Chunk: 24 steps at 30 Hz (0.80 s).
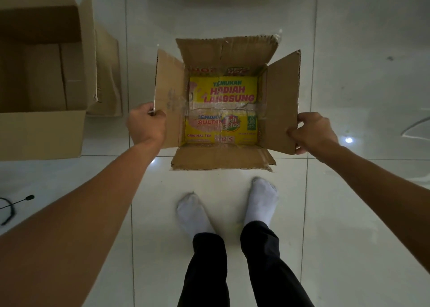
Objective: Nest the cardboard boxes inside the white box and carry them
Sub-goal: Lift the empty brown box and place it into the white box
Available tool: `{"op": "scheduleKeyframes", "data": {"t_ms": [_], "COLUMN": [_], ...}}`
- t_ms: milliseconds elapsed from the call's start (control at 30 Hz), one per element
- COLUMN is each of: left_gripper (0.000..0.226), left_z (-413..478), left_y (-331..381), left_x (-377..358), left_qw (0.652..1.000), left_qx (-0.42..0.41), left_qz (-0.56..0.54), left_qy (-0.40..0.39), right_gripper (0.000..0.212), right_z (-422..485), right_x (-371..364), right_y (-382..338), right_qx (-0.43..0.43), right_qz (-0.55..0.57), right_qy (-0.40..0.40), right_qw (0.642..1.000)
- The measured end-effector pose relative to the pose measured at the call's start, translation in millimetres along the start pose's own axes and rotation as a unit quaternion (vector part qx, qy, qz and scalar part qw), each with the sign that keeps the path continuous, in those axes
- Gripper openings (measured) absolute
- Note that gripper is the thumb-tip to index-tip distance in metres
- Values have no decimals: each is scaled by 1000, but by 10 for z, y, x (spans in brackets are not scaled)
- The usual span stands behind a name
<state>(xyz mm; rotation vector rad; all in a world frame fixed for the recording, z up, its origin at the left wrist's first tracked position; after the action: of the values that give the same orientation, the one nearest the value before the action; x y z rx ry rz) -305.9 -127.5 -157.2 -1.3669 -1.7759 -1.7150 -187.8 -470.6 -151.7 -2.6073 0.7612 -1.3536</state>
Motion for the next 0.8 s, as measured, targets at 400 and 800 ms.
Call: {"op": "scheduleKeyframes", "data": {"t_ms": [400, 800], "left_gripper": [21, 51], "left_z": [-56, -109], "left_y": [-63, -156], "left_x": [57, 309], "left_qw": [1000, 998], "left_qx": [-25, -51], "left_qz": [1, 26], "left_qy": [-4, 8], "right_gripper": [22, 80], "right_z": [11, -160], "right_x": [23, 231], "right_y": [-73, -363], "right_qx": [17, 179], "right_qz": [-5, -125], "right_qy": [11, 171], "right_qw": [1000, 961]}}
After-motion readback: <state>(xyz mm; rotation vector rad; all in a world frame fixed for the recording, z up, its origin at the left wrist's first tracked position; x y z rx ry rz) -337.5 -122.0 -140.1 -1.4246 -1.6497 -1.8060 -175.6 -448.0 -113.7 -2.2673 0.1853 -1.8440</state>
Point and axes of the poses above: each hand's wrist, its own z-axis towards the middle knuckle, its own x-axis out of the back of the hand, y = z × x, the point moved 6 cm from there along z, towards the middle knuckle, and after that the axes turned 12 degrees about y, right-handed, at the moved point
